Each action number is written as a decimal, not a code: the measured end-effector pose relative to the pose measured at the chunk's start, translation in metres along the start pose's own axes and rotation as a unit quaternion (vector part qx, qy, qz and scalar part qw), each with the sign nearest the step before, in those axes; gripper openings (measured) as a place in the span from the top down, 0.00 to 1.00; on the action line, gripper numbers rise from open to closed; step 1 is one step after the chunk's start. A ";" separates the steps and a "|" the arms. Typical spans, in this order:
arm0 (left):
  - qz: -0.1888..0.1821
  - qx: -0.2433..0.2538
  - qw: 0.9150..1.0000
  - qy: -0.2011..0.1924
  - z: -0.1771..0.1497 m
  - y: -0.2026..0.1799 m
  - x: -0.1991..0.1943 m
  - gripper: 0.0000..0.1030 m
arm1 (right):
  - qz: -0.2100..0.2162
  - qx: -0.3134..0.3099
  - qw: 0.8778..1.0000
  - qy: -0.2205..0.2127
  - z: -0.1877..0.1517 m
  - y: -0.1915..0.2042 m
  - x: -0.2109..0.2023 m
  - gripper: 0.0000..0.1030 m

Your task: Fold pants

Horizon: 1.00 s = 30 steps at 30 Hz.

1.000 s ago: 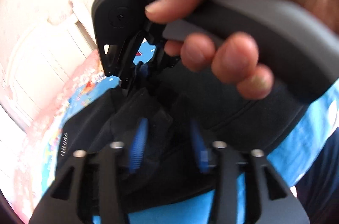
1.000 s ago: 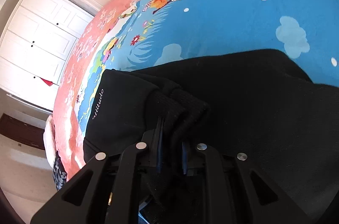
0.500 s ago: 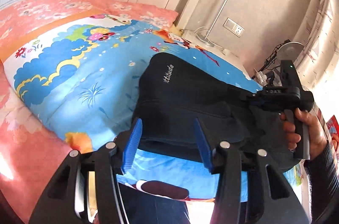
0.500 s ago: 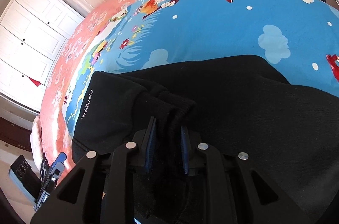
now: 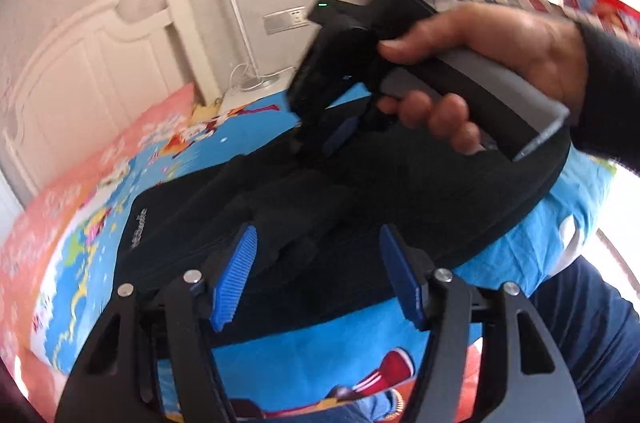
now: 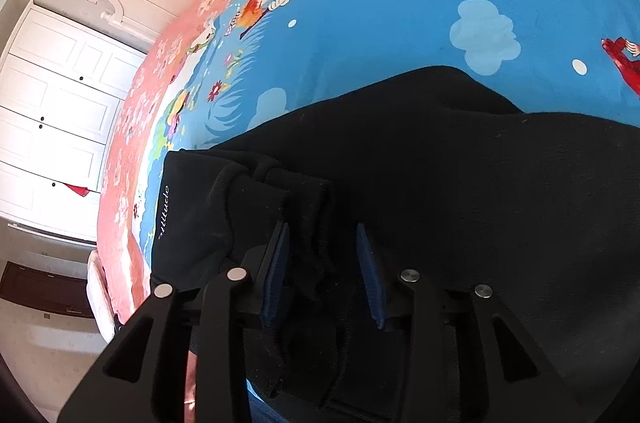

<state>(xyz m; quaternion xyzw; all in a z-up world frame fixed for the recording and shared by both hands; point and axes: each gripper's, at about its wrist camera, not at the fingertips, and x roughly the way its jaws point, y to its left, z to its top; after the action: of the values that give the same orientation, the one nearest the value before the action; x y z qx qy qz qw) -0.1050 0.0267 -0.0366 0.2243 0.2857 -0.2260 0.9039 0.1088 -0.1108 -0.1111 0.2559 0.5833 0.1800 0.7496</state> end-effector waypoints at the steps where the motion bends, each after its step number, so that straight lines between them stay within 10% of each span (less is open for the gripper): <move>1: 0.007 0.022 1.000 0.006 0.003 -0.012 0.010 0.37 | -0.005 -0.002 1.000 0.002 0.002 0.001 0.001 0.61; 5: 0.066 0.085 0.993 0.048 0.008 -0.037 0.053 0.39 | -0.012 -0.009 1.000 0.005 0.009 0.006 0.005 0.57; 10: 0.094 0.095 0.989 0.063 0.014 -0.036 0.066 0.89 | -0.006 -0.048 0.999 0.004 0.008 0.023 0.009 0.87; 15: 0.084 0.086 0.993 0.018 0.034 -0.037 0.042 0.89 | 0.007 -0.054 0.997 -0.053 -0.002 0.028 -0.036 0.89; 19: 0.052 0.087 0.993 0.054 0.020 -0.053 0.067 0.86 | -0.016 -0.054 0.998 -0.028 -0.005 0.011 -0.018 0.88; 22: -0.006 0.052 0.997 0.052 0.017 -0.049 0.059 0.50 | -0.024 -0.047 0.998 -0.036 -0.014 -0.004 -0.015 0.86; 26: -0.073 -0.106 0.991 0.022 0.013 0.009 0.021 0.40 | -0.043 -0.026 0.992 -0.117 -0.024 -0.016 -0.064 0.61; 28: -0.075 -0.199 0.977 0.019 0.000 0.051 0.009 0.60 | -0.056 -0.017 0.985 -0.161 -0.030 -0.020 -0.087 0.19; 30: -0.074 -0.279 0.957 0.030 -0.018 0.092 0.009 0.77 | -0.055 -0.032 0.981 -0.183 -0.025 -0.023 -0.097 0.15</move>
<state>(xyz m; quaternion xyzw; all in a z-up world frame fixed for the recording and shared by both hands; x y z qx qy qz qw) -0.0568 0.1076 -0.0299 -0.0518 0.3806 -0.1965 0.9021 0.0592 -0.1800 -0.0533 0.2284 0.4436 0.1073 0.8600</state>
